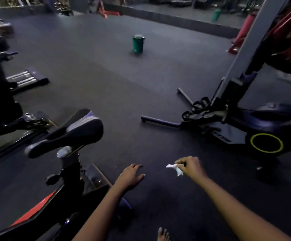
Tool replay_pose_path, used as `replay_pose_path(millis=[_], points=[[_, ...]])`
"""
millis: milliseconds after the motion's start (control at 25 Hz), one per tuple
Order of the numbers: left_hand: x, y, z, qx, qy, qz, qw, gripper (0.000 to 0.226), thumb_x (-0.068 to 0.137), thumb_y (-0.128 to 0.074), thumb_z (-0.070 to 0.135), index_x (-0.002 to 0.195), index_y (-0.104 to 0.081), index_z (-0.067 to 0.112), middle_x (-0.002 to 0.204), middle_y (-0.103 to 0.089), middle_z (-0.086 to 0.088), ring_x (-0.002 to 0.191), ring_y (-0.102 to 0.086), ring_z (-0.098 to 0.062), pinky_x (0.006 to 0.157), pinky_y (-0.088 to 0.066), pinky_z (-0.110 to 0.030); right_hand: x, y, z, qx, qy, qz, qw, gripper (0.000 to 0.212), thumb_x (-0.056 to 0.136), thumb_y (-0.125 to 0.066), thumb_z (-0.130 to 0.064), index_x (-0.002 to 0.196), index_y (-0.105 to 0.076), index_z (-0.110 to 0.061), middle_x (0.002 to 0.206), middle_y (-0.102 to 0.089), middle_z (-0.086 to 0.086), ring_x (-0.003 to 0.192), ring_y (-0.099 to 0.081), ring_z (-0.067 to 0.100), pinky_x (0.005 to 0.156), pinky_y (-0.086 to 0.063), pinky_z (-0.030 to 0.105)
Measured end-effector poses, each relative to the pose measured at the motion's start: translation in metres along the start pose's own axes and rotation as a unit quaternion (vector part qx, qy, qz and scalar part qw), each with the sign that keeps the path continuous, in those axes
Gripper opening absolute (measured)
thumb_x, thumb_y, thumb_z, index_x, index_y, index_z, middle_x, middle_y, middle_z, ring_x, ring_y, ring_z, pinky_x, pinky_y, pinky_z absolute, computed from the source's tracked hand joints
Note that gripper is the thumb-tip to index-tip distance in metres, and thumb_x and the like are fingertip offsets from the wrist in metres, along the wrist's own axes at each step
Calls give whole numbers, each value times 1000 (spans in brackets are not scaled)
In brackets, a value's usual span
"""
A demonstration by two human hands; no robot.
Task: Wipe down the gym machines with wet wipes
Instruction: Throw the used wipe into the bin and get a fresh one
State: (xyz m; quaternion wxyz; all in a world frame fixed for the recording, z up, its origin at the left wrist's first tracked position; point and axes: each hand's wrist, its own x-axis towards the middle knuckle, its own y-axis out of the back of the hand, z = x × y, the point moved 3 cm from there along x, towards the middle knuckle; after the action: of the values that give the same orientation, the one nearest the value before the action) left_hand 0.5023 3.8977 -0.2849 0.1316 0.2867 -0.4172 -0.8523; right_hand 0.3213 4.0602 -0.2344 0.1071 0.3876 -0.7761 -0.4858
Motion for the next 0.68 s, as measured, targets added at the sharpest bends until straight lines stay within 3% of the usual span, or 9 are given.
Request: replay_pose_path(millis=[240,320,480,680], points=[[108,45,36,-18,18,30,999,51,98,-47,37,143,-39,13,145,-40,-11,132,-40,-25,106,-30,-29,119,45,33,41,-5,-5,999,20,83,-66,-7,102,-72,-7,100,-72,9,92,-66,16,65,-37,8],[141,58,22,-19,41,32,998,51,98,-47,37,142,-40,12,144,-42,-12,132,-40,-26,108,-31,-31,158,38,31,54,-8,-17,998,21,84,-65,-7,103,-71,-5,99,-71,12,91,-67,18,59,-38,5],[218,95,-18,-30,96,55,993,50,98,-48,36,141,-41,11,143,-42,-13,132,-40,-26,107,-31,-31,259,18,10,87,4,-51,995,21,84,-64,-9,104,-71,-8,98,-72,12,90,-67,16,65,-41,11],[324,171,-61,-46,124,67,989,52,98,-47,35,144,-37,12,145,-39,-12,133,-38,-26,107,-31,-31,414,24,-54,81,27,-68,994,21,84,-63,-5,103,-71,-4,102,-71,12,84,-60,9,58,-36,2]])
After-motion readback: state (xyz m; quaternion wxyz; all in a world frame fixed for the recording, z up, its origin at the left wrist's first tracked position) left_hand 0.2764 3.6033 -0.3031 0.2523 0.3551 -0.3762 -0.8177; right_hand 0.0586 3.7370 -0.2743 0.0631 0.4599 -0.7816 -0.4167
